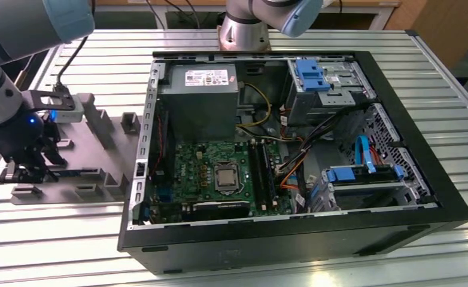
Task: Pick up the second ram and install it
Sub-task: 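Pick up the second ram and move it above second insertion slot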
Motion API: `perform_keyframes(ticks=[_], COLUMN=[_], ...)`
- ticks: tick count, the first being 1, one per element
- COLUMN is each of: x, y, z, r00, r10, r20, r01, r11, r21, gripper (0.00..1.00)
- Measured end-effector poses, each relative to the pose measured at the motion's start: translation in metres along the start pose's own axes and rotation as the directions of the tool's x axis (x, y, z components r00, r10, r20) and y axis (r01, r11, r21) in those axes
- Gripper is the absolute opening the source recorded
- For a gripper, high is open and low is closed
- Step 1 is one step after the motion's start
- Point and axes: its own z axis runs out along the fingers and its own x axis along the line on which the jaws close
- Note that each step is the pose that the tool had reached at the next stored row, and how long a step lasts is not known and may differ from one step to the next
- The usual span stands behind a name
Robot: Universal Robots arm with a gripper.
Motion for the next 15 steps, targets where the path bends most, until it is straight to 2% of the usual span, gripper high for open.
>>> perform_keyframes(ticks=[6, 11, 12, 15], x=[0.0002, 0.0003, 0.0003, 0.0003], y=[-0.0004, -0.0004, -0.0004, -0.0005], z=[0.0080, 0.0091, 0.0093, 0.0102], r00=[1.0000, 1.0000, 1.0000, 1.0000], r10=[0.000, 0.000, 0.000, 0.000], r20=[0.0012, 0.0012, 0.0013, 0.0016], r01=[0.000, 0.000, 0.000, 0.000], r11=[1.0000, 1.0000, 1.0000, 1.0000], r21=[-0.0005, -0.0006, -0.0005, -0.0003], gripper=[0.43, 0.42, 0.35, 0.35])
